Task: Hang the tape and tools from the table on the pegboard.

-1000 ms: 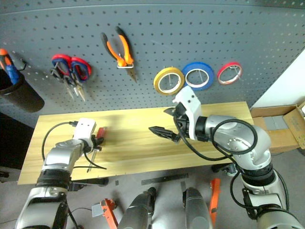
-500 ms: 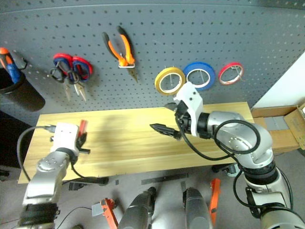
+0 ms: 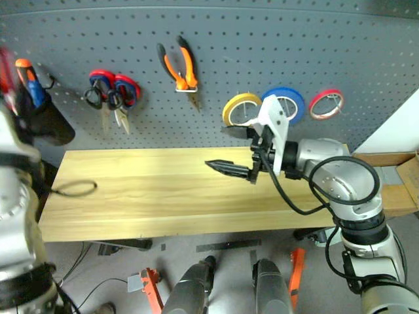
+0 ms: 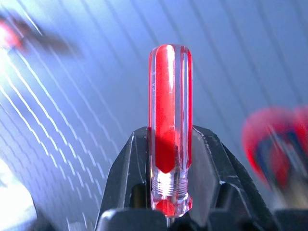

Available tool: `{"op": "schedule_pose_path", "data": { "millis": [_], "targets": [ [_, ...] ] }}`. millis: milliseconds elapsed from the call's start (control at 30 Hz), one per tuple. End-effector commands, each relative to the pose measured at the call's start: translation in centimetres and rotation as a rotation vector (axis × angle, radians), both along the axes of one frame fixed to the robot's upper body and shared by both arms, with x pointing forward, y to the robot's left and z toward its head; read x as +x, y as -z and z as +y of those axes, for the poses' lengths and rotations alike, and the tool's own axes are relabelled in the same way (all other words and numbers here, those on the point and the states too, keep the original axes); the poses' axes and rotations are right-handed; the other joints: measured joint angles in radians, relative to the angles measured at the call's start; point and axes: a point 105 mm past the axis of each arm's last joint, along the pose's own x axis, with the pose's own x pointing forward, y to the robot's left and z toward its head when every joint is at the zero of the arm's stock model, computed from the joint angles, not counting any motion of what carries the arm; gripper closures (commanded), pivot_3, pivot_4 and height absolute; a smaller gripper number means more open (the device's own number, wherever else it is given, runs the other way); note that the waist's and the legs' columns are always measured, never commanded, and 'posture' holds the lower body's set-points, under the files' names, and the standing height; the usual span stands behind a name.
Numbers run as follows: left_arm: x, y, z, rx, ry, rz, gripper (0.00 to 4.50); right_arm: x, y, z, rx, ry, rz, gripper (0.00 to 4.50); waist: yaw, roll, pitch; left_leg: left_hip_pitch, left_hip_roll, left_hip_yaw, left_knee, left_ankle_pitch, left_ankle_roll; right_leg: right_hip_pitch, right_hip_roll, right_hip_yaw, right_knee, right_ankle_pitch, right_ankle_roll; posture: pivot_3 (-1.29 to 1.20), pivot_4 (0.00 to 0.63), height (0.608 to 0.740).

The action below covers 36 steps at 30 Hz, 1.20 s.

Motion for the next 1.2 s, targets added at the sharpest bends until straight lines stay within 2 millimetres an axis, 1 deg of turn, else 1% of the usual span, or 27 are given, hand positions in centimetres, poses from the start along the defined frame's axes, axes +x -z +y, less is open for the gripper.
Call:
{"op": "schedule_pose_path", "data": {
  "millis": [33, 100, 167, 267, 433, 533, 667, 867, 1000, 1067, 1200],
  "targets": [
    [-0.2, -2.9, 1.0, -0.041, 0.018, -0.091, 3.68, -0.3, -1.5, 0.1, 0.029, -0.020, -0.057, 0.00, -0.001, 0.000, 0.000, 0.000, 0.000, 0.001, 0.000, 0.000, 0.000, 0.000, 0.000, 0.000, 0.000, 0.000, 0.000, -0.05, 0.271, 0.740],
    [0.2, -4.1, 1.8, -0.083, 0.032, -0.126, 3.68, -0.3, -1.5, 0.1, 0.030, -0.017, -0.055, 0.00, -0.003, 0.000, 0.000, 0.000, 0.000, 0.001, 0.000, 0.000, -0.001, 0.000, 0.000, 0.000, 0.000, 0.000, 0.000, -0.06, 0.271, 0.740],
    [0.9, -4.8, 2.8, -0.110, 0.039, -0.140, 3.68, -0.3, -1.6, 0.1, 0.035, -0.012, -0.055, 0.00, -0.005, 0.000, 0.000, 0.000, 0.000, 0.001, -0.001, 0.000, -0.001, -0.001, -0.001, 0.000, 0.000, 0.000, 0.000, -0.07, 0.272, 0.740],
    [1.9, -4.7, 4.2, -0.129, 0.024, -0.139, 3.68, -0.3, -1.8, 0.2, 0.045, -0.004, -0.058, 0.00, -0.014, 0.000, 0.000, 0.000, 0.000, 0.002, -0.001, 0.000, -0.001, -0.001, -0.001, 0.000, -0.001, 0.000, 0.000, -0.09, 0.274, 0.740],
    [2.3, -4.2, 6.2, -0.146, -0.029, -0.145, 3.68, -0.4, -1.9, 0.3, 0.044, 0.004, -0.066, 0.00, -0.020, 0.000, 0.000, 0.000, 0.000, 0.002, -0.001, 0.000, -0.001, -0.002, -0.001, 0.000, -0.001, 0.000, 0.000, -0.11, 0.279, 0.740],
    [2.6, -3.7, 6.3, -0.135, -0.035, -0.136, 3.68, -0.4, -1.9, 0.3, 0.043, 0.010, -0.070, 0.00, -0.020, 0.000, 0.000, 0.000, 0.000, 0.002, -0.001, 0.000, -0.001, -0.002, -0.001, 0.000, 0.000, 0.000, 0.000, -0.11, 0.283, 0.740],
    [3.0, -2.1, 7.0, -0.140, -0.070, -0.113, 3.68, -0.4, -2.3, 0.3, 0.066, 0.009, -0.079, 0.00, -0.021, 0.000, 0.000, 0.000, 0.000, 0.002, -0.001, 0.000, -0.001, -0.002, -0.002, 0.001, 0.000, 0.000, 0.000, -0.11, 0.283, 0.740],
    [3.2, -1.2, 7.3, -0.146, -0.092, -0.105, 3.68, -0.8, -4.2, 0.5, 0.163, -0.024, -0.102, 0.00, -0.029, 0.000, 0.000, 0.000, 0.000, 0.002, -0.001, 0.000, -0.001, -0.003, -0.002, 0.001, 0.001, 0.000, 0.000, -0.12, 0.281, 0.740],
    [3.2, -0.6, 7.7, -0.152, -0.105, -0.100, 3.68, -0.8, -4.6, 0.4, 0.180, -0.025, -0.113, 0.00, -0.034, -0.001, 0.000, 0.000, 0.000, 0.002, -0.001, 0.000, -0.001, -0.003, -0.002, 0.001, 0.001, 0.000, 0.000, -0.12, 0.279, 0.740],
    [3.2, -0.7, 7.5, -0.151, -0.093, -0.107, 2.95, -0.8, -4.6, 0.3, 0.178, -0.022, -0.114, 0.00, -0.035, -0.001, -0.001, 0.000, 0.000, 0.002, -0.001, 0.000, -0.001, -0.003, -0.002, 0.001, 0.002, 0.000, 0.000, -0.12, 0.274, 0.740],
    [3.0, -1.1, 6.9, -0.159, -0.070, -0.141, 1.67, -0.7, -4.6, 0.2, 0.172, -0.020, -0.118, 0.00, -0.038, -0.002, -0.001, 0.000, 0.000, 0.002, -0.001, 0.000, -0.001, -0.003, -0.002, 0.001, 0.002, 0.000, 0.000, -0.12, 0.262, 0.740]
  ]
}}
